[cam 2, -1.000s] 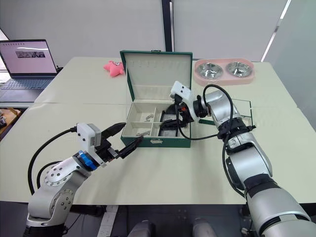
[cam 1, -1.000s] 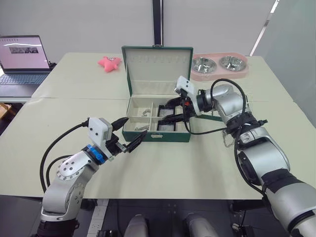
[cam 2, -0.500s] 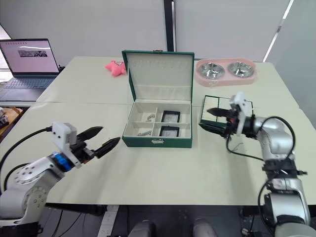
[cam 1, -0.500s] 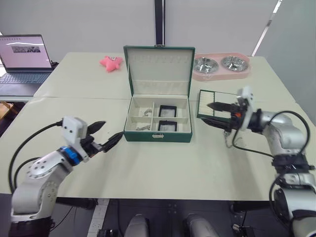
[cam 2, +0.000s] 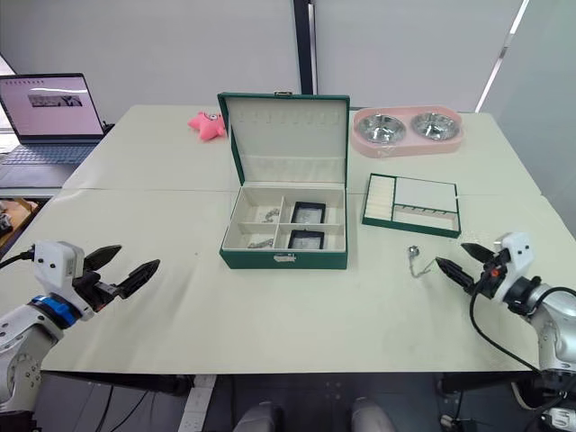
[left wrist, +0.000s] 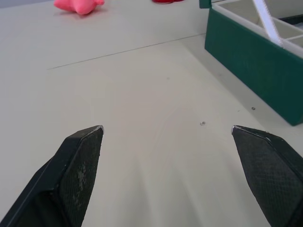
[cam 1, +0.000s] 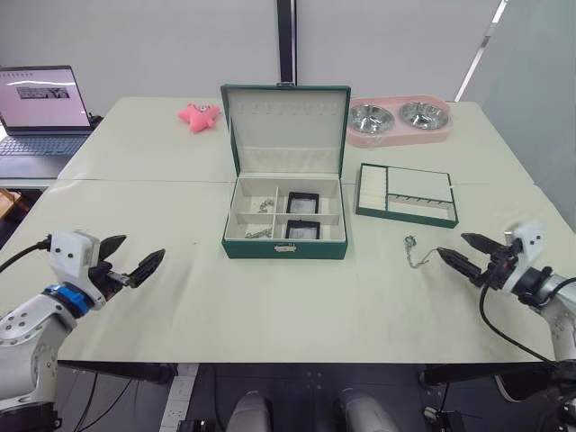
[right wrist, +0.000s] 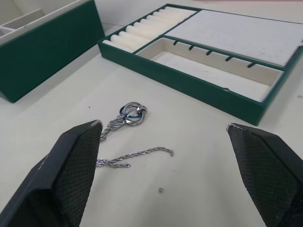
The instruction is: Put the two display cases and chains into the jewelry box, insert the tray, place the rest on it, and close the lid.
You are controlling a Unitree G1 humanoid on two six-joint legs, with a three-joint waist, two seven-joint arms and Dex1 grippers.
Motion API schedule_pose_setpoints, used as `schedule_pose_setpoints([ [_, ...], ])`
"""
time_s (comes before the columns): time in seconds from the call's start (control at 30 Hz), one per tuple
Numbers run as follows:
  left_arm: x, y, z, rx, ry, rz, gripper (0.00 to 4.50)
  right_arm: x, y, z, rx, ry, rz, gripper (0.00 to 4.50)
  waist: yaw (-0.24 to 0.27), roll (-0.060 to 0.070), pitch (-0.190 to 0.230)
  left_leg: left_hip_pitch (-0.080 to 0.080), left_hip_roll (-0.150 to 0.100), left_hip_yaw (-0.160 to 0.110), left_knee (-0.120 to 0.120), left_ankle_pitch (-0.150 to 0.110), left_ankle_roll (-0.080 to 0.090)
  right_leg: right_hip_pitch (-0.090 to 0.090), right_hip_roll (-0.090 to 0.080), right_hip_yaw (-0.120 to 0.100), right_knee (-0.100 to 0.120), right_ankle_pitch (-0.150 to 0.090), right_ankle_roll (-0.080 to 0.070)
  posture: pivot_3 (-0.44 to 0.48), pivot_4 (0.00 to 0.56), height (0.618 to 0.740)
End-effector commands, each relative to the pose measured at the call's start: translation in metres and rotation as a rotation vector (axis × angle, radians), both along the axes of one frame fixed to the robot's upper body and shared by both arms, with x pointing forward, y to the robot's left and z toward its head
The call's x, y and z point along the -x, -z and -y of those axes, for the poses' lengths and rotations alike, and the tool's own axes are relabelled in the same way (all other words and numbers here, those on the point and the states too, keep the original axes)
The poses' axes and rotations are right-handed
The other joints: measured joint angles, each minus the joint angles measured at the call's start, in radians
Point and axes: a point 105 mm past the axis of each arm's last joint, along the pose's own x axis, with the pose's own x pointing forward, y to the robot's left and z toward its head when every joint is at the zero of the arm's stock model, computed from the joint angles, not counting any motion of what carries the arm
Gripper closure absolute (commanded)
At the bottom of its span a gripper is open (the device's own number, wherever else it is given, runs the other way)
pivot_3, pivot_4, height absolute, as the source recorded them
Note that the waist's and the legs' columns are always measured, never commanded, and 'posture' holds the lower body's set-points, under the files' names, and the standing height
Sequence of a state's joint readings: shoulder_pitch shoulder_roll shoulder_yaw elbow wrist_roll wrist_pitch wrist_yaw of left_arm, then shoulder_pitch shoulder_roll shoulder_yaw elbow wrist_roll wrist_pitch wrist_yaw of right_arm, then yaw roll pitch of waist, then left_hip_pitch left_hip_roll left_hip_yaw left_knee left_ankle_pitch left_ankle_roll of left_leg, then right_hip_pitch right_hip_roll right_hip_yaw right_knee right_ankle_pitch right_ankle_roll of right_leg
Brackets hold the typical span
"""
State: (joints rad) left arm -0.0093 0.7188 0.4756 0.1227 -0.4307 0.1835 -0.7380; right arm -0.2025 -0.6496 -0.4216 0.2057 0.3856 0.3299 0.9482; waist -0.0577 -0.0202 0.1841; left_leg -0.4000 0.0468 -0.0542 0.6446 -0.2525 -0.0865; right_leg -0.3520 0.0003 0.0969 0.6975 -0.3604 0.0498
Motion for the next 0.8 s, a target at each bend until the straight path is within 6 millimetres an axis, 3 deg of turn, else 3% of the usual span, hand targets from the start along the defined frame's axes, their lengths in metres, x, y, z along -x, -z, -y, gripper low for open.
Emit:
schedule_pose_setpoints([
  [0.03, -0.001, -0.012, -0.011, -0.026, -0.057, 0.066, 0.0, 0.003, -0.02, 0.022, 0.017, 0.1, 0.085, 0.04, 0.001, 0.0, 0.0, 0.0, 0.0, 0.0, 0.0, 0.0, 0.0, 0.0, 0.0, 0.0, 0.0, 0.0, 0.0, 0.0, 0.15, 0.74],
  [0.33, 0.003, 0.001, -0.028, 0.011, -0.176, 0.089, 0.0, 0.015, 0.015, 0.05, 0.035, 0.275, 0.049, 0.04, 0.0, 0.0, 0.0, 0.0, 0.0, 0.0, 0.0, 0.0, 0.0, 0.0, 0.0, 0.0, 0.0, 0.0, 0.0, 0.0, 0.15, 0.74],
  [0.8, 0.002, 0.006, -0.02, 0.025, -0.192, 0.098, 0.0, 0.01, 0.025, 0.052, 0.037, 0.29, 0.068, 0.04, 0.0, 0.0, 0.0, 0.0, 0.0, 0.0, 0.0, 0.0, 0.0, 0.001, 0.0, 0.0, 0.0, 0.0, 0.0, 0.0, 0.15, 0.74],
])
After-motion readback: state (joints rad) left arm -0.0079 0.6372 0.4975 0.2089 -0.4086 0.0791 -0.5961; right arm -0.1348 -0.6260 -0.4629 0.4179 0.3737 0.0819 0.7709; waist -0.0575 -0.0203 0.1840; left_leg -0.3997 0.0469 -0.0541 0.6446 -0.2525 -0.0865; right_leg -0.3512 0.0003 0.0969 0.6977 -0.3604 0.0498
